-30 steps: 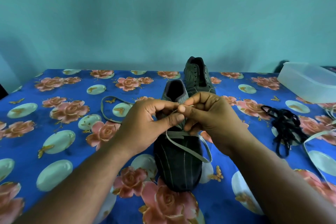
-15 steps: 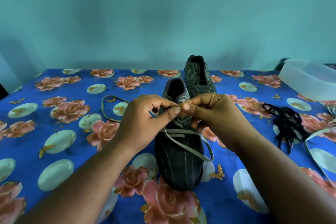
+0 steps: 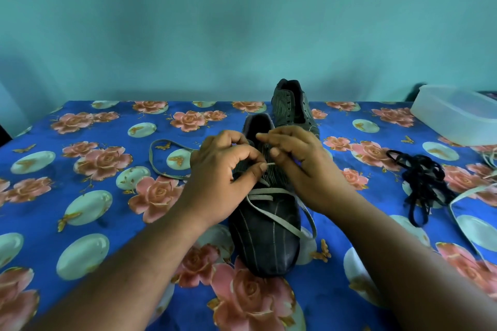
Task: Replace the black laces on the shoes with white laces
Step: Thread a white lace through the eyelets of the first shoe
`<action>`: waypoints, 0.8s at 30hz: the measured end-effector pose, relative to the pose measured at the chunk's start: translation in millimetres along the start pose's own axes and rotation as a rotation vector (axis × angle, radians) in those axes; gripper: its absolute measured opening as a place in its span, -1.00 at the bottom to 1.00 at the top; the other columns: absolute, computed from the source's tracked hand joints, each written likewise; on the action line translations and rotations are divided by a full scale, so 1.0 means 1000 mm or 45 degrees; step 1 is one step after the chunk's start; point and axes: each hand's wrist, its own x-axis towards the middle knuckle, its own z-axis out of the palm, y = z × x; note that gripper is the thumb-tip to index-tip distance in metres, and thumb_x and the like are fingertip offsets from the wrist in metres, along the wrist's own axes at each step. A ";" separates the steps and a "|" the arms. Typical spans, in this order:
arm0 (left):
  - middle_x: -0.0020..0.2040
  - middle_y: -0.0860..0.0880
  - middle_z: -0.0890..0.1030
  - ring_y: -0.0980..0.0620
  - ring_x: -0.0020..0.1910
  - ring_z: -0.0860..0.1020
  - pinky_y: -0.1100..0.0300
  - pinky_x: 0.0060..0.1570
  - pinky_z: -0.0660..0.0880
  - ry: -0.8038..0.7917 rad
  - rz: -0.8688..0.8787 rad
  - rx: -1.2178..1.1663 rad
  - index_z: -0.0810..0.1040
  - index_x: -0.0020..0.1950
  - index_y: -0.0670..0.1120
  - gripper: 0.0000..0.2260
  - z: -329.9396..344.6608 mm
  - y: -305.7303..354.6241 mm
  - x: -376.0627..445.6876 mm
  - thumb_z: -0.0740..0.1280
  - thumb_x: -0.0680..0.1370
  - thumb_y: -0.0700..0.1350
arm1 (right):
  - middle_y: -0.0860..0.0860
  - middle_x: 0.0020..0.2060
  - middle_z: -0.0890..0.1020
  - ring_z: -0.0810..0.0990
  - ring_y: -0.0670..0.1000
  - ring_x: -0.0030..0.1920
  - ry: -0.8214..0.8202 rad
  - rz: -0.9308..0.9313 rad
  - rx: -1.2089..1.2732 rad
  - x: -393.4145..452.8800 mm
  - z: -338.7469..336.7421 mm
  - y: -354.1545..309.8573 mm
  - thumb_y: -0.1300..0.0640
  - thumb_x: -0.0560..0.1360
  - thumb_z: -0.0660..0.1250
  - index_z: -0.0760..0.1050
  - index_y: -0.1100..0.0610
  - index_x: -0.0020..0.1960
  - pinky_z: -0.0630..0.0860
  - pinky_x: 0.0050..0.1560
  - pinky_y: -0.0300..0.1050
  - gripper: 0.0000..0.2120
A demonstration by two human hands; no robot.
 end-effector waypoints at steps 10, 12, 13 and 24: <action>0.14 0.14 0.48 -0.03 0.20 0.47 -0.17 0.15 0.32 0.099 -0.011 0.265 0.64 -0.06 0.15 -0.79 0.001 0.004 -0.002 0.28 0.51 0.20 | -0.10 0.20 0.50 0.50 -0.02 0.24 -0.044 -0.069 -0.033 0.004 -0.009 0.011 0.07 0.61 0.28 0.52 -0.04 0.27 0.48 0.25 0.12 -0.76; 0.13 0.14 0.48 -0.03 0.19 0.45 -0.13 0.13 0.30 0.093 -0.020 0.292 0.65 -0.07 0.15 -0.80 0.001 0.003 -0.002 0.29 0.51 0.20 | -0.12 0.16 0.51 0.52 -0.04 0.19 -0.027 -0.063 0.033 0.004 -0.012 0.014 0.09 0.61 0.34 0.53 -0.01 0.23 0.51 0.19 0.07 -0.79; 0.13 0.13 0.48 -0.03 0.20 0.45 -0.13 0.13 0.29 0.081 -0.024 0.308 0.65 -0.08 0.15 -0.82 0.001 0.003 -0.001 0.30 0.51 0.19 | -0.13 0.15 0.51 0.53 -0.02 0.16 -0.028 -0.055 0.070 0.003 -0.014 0.015 0.11 0.61 0.35 0.53 -0.01 0.22 0.51 0.16 0.04 -0.81; 0.14 0.10 0.49 -0.08 0.21 0.44 0.00 0.07 0.12 0.022 -0.069 0.478 0.66 -0.08 0.17 -0.87 -0.001 0.005 0.000 0.36 0.49 0.15 | -0.12 0.10 0.51 0.53 -0.02 0.08 -0.035 -0.058 0.160 0.002 -0.018 0.021 0.17 0.63 0.34 0.49 -0.03 0.18 0.47 0.08 -0.22 -0.84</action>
